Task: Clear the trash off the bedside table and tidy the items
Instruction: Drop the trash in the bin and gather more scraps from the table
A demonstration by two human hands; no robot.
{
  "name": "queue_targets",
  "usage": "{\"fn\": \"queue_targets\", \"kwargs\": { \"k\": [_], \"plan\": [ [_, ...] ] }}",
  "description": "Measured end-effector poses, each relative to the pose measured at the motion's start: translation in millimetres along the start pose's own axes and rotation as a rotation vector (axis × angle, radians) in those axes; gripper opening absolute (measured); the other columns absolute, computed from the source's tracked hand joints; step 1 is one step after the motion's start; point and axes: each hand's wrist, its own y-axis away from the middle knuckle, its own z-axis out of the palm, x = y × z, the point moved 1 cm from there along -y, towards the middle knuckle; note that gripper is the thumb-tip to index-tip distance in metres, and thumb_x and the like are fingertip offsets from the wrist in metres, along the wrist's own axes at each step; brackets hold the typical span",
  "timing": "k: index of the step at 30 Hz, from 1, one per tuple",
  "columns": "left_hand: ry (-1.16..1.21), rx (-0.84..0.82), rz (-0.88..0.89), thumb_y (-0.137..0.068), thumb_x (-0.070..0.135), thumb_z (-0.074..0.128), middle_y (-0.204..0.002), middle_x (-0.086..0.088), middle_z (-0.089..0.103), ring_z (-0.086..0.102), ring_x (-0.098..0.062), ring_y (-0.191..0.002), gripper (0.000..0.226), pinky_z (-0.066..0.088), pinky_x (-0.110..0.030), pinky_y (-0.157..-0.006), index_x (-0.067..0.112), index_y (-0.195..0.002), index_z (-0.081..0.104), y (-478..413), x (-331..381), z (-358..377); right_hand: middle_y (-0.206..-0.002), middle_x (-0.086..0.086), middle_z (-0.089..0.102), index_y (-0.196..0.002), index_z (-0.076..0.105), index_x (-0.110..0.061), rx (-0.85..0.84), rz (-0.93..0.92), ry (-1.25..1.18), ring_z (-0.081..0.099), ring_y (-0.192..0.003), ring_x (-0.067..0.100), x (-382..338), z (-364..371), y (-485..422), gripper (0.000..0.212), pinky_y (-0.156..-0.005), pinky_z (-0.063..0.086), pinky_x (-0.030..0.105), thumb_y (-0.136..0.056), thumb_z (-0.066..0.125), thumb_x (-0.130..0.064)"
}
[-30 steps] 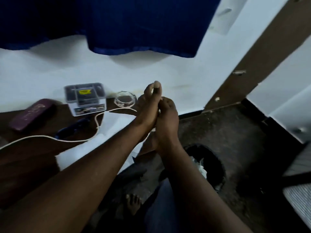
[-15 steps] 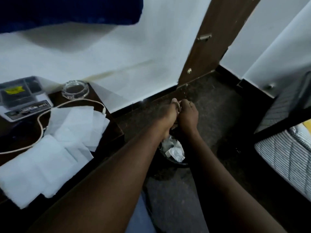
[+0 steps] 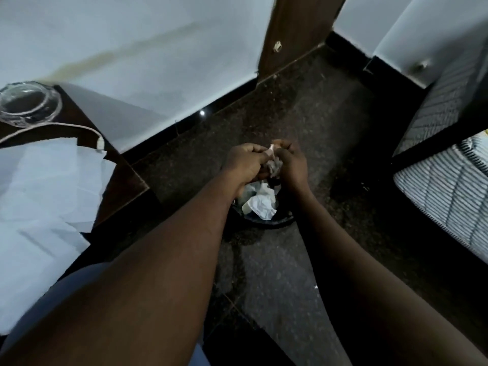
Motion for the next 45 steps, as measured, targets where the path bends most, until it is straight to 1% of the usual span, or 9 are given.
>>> {"fn": "queue_targets", "kwargs": {
  "k": [5, 8, 11, 18, 24, 27, 31, 36, 45],
  "plan": [
    [-0.481, 0.011, 0.070, -0.095, 0.016, 0.063, -0.106, -0.010, 0.077, 0.073, -0.030, -0.098, 0.018, 0.061, -0.041, -0.088, 0.018, -0.109, 0.075, -38, -23, 0, -0.105, 0.016, 0.069, -0.100, 0.067, -0.029, -0.016, -0.039, 0.261, 0.065, -0.092, 0.029, 39, 1, -30, 0.014, -0.079, 0.053, 0.048, -0.089, 0.058, -0.028],
    [-1.058, 0.037, 0.150, -0.097, 0.023, 0.056, -0.128, -0.012, 0.069, 0.064, -0.032, -0.116, 0.032, 0.050, -0.036, -0.095, 0.017, -0.125, 0.069, -47, -34, -12, -0.130, 0.013, 0.060, -0.125, 0.065, -0.021, -0.114, -0.129, 0.595, 0.059, -0.116, 0.025, 63, 5, -46, 0.030, -0.095, 0.047, 0.035, -0.097, 0.054, -0.023],
    [-1.214, 0.020, 0.089, -0.094, 0.025, 0.061, -0.142, -0.014, 0.059, 0.057, -0.034, -0.127, 0.046, 0.048, -0.038, -0.102, 0.015, -0.139, 0.059, -54, -44, -31, -0.141, 0.015, 0.056, -0.142, 0.055, -0.013, -0.179, -0.044, 0.745, 0.054, -0.126, 0.030, 81, 9, -57, 0.041, -0.095, 0.040, 0.032, -0.103, 0.048, -0.025],
    [-1.237, -0.046, 0.120, -0.100, 0.021, 0.052, -0.151, -0.013, 0.052, 0.052, -0.035, -0.134, 0.049, 0.044, -0.036, -0.104, 0.018, -0.149, 0.050, -51, -52, -34, -0.122, 0.017, 0.062, -0.123, 0.061, -0.007, -0.128, -0.170, 1.028, 0.059, -0.106, 0.038, 94, 0, -51, 0.031, -0.079, 0.047, 0.037, -0.095, 0.054, -0.016],
    [-1.163, -0.031, 0.109, -0.099, 0.024, 0.053, -0.149, -0.015, 0.054, 0.055, -0.033, -0.131, 0.048, 0.047, -0.037, -0.106, 0.021, -0.147, 0.051, -49, -60, -35, -0.135, 0.022, 0.047, -0.148, 0.045, -0.014, -0.281, -0.207, 1.263, 0.059, -0.108, 0.045, 115, 12, -40, 0.061, -0.085, 0.051, 0.043, -0.090, 0.063, -0.013],
    [-1.113, 0.016, 0.119, -0.098, 0.026, 0.056, -0.146, -0.016, 0.056, 0.057, -0.035, -0.128, 0.048, 0.046, -0.034, -0.102, 0.020, -0.145, 0.055, -50, -57, -40, -0.136, 0.022, 0.050, -0.142, 0.053, -0.013, -0.351, -0.213, 1.296, 0.058, -0.113, 0.044, 122, 27, -49, 0.051, -0.091, 0.049, 0.041, -0.092, 0.062, -0.014],
    [-1.201, 0.008, 0.141, -0.092, 0.023, 0.062, -0.133, -0.017, 0.064, 0.062, -0.036, -0.117, 0.044, 0.053, -0.039, -0.096, 0.017, -0.135, 0.062, -50, -49, -49, -0.134, 0.020, 0.063, -0.129, 0.066, -0.006, -0.486, -0.075, 1.394, 0.059, -0.124, 0.039, 131, 34, -62, 0.035, -0.099, 0.048, 0.038, -0.096, 0.060, -0.016],
    [-1.241, 0.014, 0.153, -0.092, 0.015, 0.057, -0.125, -0.019, 0.066, 0.063, -0.040, -0.111, 0.034, 0.054, -0.041, -0.087, 0.012, -0.125, 0.064, -46, -40, -55, -0.146, 0.017, 0.057, -0.142, 0.058, -0.011, -0.595, 0.062, 1.401, 0.053, -0.133, 0.035, 134, 28, -62, 0.043, -0.107, 0.043, 0.036, -0.101, 0.058, -0.024],
    [-1.138, 0.026, 0.260, -0.096, 0.017, 0.056, -0.150, -0.012, 0.054, 0.054, -0.032, -0.133, 0.056, 0.047, -0.044, -0.109, 0.022, -0.151, 0.048, -1, -7, -45, -0.130, 0.017, 0.061, -0.132, 0.059, -0.009, -0.270, -0.184, 1.300, 0.061, -0.116, 0.036, 69, 19, -19, 0.039, -0.087, 0.051, 0.040, -0.096, 0.058, -0.026]
  ]
}}
